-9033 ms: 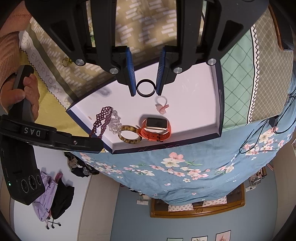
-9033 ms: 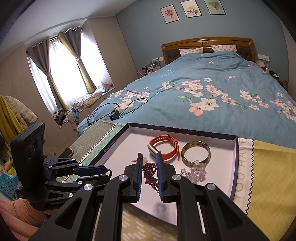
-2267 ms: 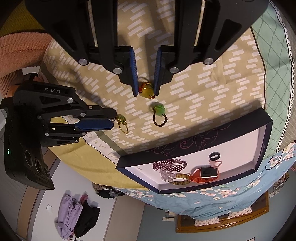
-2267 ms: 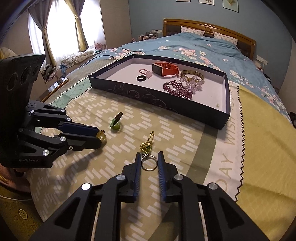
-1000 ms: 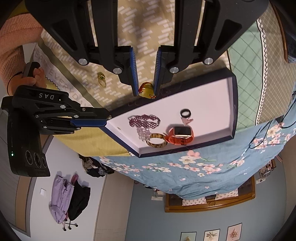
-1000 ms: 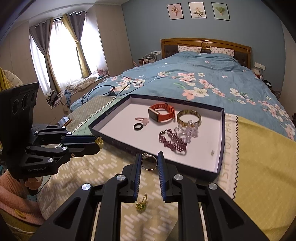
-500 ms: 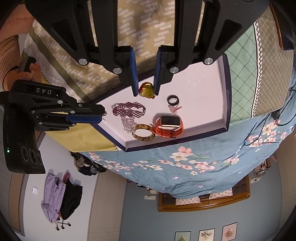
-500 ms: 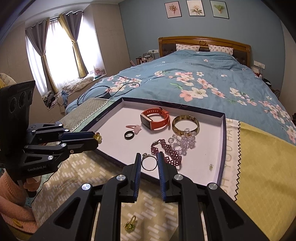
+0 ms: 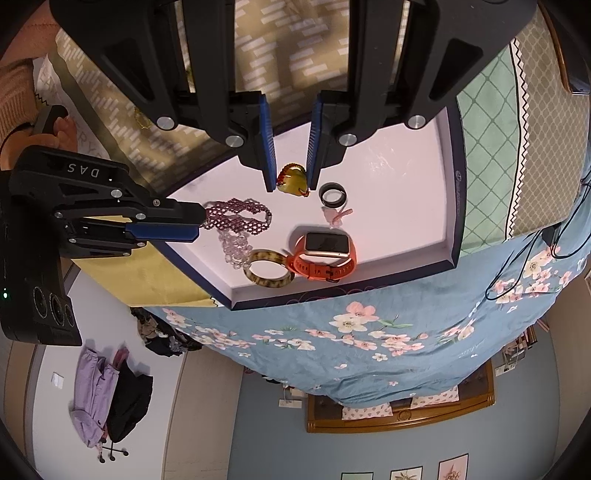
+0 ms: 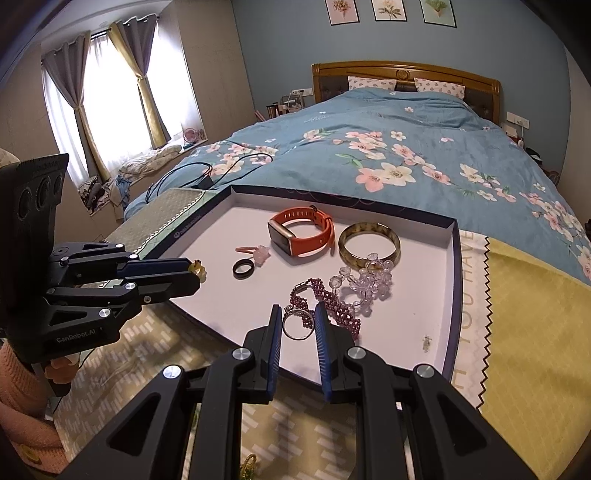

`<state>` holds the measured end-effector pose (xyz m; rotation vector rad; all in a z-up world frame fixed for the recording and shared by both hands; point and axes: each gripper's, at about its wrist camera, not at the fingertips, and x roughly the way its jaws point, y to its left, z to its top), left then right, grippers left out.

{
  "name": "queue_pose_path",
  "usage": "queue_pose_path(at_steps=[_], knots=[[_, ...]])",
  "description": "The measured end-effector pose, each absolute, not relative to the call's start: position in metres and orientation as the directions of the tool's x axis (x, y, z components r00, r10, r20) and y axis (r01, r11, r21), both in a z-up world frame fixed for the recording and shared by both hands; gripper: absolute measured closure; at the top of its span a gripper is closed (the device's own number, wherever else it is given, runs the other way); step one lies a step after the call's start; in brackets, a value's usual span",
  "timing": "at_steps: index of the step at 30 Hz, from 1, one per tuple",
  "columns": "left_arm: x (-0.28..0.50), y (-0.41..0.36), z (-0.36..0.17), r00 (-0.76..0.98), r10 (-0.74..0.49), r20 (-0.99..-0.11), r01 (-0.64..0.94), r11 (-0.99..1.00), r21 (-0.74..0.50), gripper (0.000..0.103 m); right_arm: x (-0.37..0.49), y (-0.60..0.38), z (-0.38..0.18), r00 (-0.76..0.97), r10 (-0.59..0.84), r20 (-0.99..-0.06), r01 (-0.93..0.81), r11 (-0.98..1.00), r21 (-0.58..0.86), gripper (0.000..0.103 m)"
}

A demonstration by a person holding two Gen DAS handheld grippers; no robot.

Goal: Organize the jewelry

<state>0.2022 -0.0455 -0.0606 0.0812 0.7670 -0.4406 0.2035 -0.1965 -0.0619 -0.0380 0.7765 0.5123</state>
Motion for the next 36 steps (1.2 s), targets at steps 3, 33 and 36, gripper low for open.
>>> queue_pose_path(at_steps=[3, 33, 36], knots=[[0.207, -0.046, -0.063, 0.630, -0.352, -0.693, 0.410, 0.908, -0.089, 0.086, 0.206, -0.196, -0.065, 0.595, 0.422, -0.684, -0.451, 0.880, 0.151, 0.087], [0.223, -0.051, -0.079, 0.601, -0.342, -0.723, 0.398, 0.912, -0.100, 0.086, 0.221, -0.194, -0.082, 0.575, 0.387, -0.721, -0.415, 0.897, 0.151, 0.086], [0.220, -0.048, -0.075, 0.610, -0.349, -0.712, 0.396, 0.912, -0.108, 0.085, 0.219, -0.197, -0.079, 0.582, 0.392, -0.713, -0.413, 0.897, 0.157, 0.086]])
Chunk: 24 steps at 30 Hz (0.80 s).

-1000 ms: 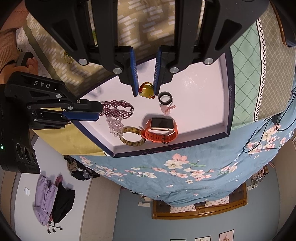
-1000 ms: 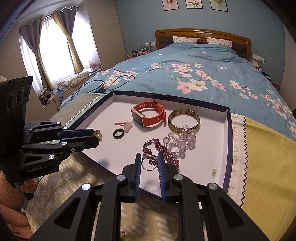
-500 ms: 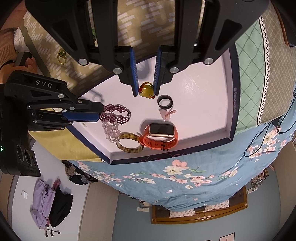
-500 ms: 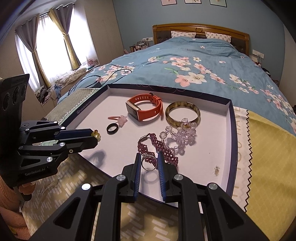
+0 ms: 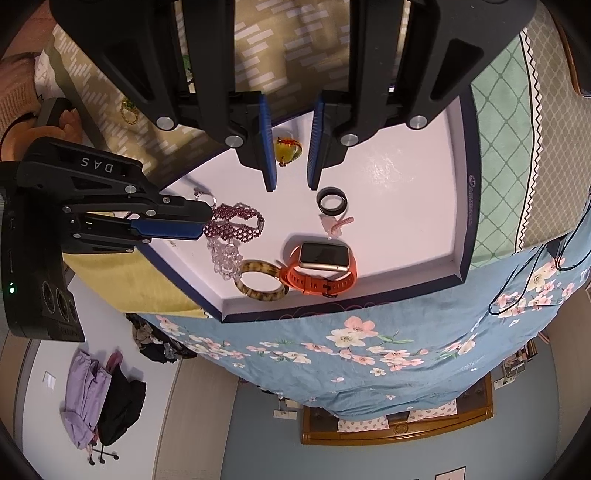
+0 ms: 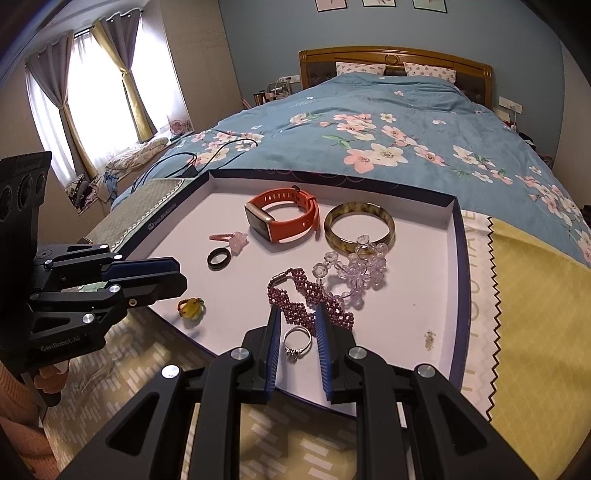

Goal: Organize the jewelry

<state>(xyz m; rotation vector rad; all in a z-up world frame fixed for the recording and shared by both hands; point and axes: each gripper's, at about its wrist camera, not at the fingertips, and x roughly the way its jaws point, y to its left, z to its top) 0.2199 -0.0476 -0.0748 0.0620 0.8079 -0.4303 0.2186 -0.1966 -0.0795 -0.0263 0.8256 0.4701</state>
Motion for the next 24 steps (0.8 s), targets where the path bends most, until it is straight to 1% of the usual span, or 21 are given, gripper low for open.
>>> queue_pose_path(at_steps=[4, 9, 13, 18, 24], knots=[[0.208, -0.042, -0.065, 0.627, -0.374, -0.683, 0.405, 0.906, -0.124, 0.077, 0.211, -0.203, -0.073, 0.597, 0.407, -0.692, -0.409, 0.896, 0.174, 0.080], [0.184, -0.038, -0.055, 0.631, -0.413, -0.656, 0.448, 0.885, -0.127, 0.075, 0.194, -0.212, -0.060, 0.612, 0.435, -0.661, -0.418, 0.887, 0.197, 0.079], [0.159, -0.036, -0.051, 0.621, -0.455, -0.638, 0.492, 0.860, -0.135, 0.071, 0.174, -0.214, -0.054, 0.605, 0.469, -0.644, -0.446, 0.869, 0.214, 0.069], [0.136, -0.042, -0.059, 0.606, -0.470, -0.642, 0.524, 0.843, -0.122, 0.069, 0.151, -0.211, -0.065, 0.561, 0.478, -0.676, -0.473, 0.855, 0.212, 0.068], [0.122, -0.049, -0.073, 0.561, -0.489, -0.668, 0.547, 0.825, -0.145, 0.069, 0.131, -0.210, -0.086, 0.507, 0.470, -0.723, -0.469, 0.854, 0.226, 0.068]])
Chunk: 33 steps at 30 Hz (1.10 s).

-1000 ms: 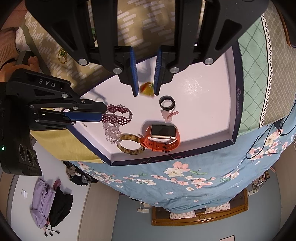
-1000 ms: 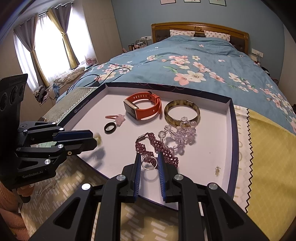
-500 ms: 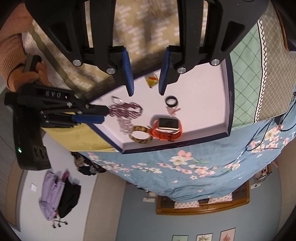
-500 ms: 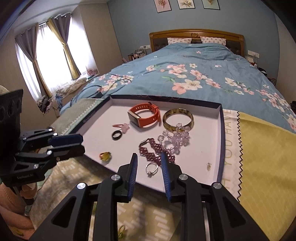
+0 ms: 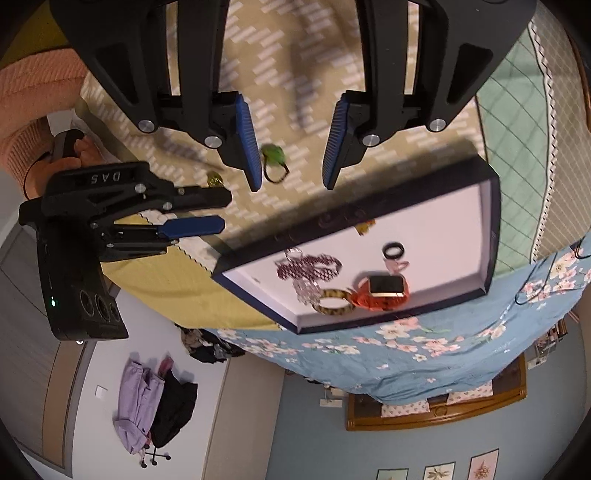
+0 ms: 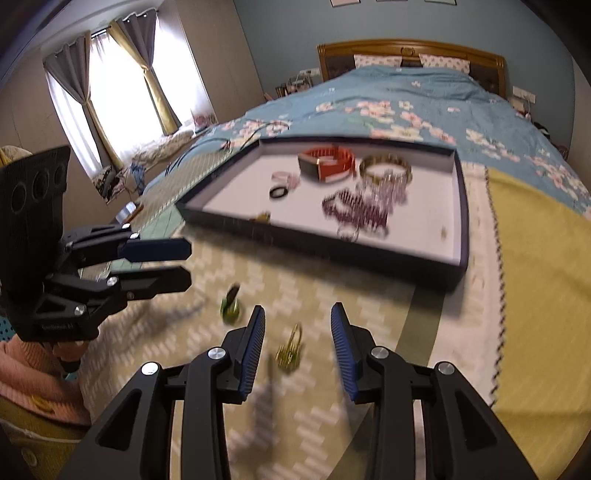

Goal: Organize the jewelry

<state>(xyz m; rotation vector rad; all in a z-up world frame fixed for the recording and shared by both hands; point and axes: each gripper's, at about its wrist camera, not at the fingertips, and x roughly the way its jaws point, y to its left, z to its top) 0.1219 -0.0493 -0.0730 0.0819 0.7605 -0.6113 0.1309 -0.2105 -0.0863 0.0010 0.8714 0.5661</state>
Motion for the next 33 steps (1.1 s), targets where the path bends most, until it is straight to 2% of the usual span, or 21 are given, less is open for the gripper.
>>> queue_pose_path(at_steps=[4, 17, 24, 26, 31, 33], knots=[[0.120, -0.055, -0.082, 0.535, -0.488, -0.689, 0.551, 0.820, -0.153, 0.066, 0.122, -0.210, -0.091, 0.496, 0.463, -0.735, -0.467, 0.855, 0.223, 0.068], [0.135, -0.071, -0.103, 0.476, -0.451, -0.755, 0.529, 0.833, -0.163, 0.068, 0.114, -0.207, -0.093, 0.502, 0.427, -0.752, -0.460, 0.868, 0.186, 0.069], [0.141, -0.078, -0.107, 0.468, -0.447, -0.762, 0.526, 0.834, -0.166, 0.068, 0.113, -0.205, -0.094, 0.507, 0.412, -0.757, -0.454, 0.875, 0.171, 0.070], [0.142, -0.079, -0.107, 0.468, -0.447, -0.763, 0.526, 0.834, -0.166, 0.070, 0.113, -0.204, -0.094, 0.512, 0.402, -0.759, -0.450, 0.879, 0.161, 0.075], [0.145, -0.081, -0.109, 0.472, -0.437, -0.766, 0.513, 0.842, -0.164, 0.081, 0.113, -0.203, -0.094, 0.524, 0.375, -0.765, -0.436, 0.890, 0.137, 0.091], [0.145, -0.079, -0.109, 0.474, -0.431, -0.768, 0.507, 0.847, -0.162, 0.085, 0.113, -0.203, -0.094, 0.525, 0.373, -0.765, -0.433, 0.891, 0.137, 0.092]])
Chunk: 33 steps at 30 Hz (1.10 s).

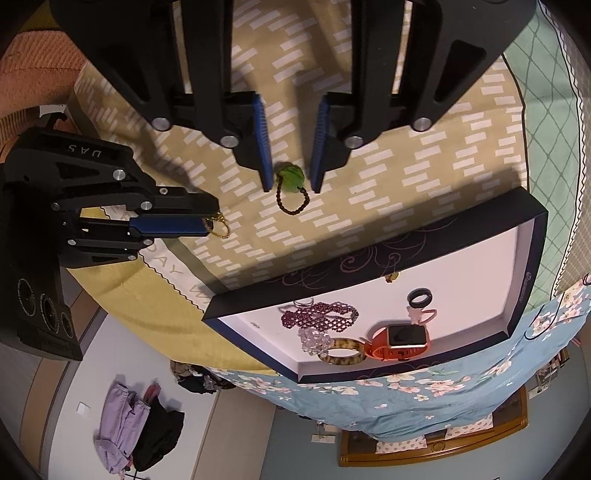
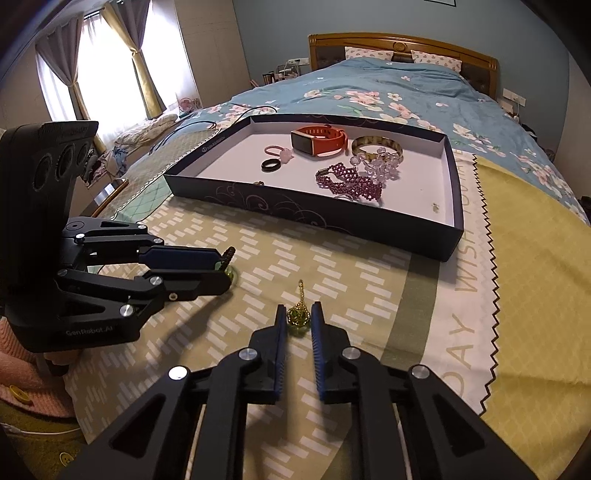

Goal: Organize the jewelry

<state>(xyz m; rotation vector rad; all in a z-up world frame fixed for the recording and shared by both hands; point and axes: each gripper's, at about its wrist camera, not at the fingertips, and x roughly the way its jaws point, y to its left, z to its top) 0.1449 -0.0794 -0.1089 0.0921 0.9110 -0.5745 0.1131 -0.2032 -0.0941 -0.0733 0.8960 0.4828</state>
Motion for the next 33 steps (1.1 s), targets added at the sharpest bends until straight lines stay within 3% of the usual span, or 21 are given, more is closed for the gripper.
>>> queue_pose_path(at_steps=[33], knots=[[0.130, -0.056, -0.090, 0.547, -0.435, -0.715, 0.459, 0.870, -0.179, 0.087, 0.115, -0.208, -0.074, 0.582, 0.435, -0.687, -0.422, 0.884, 0.202, 0.094]])
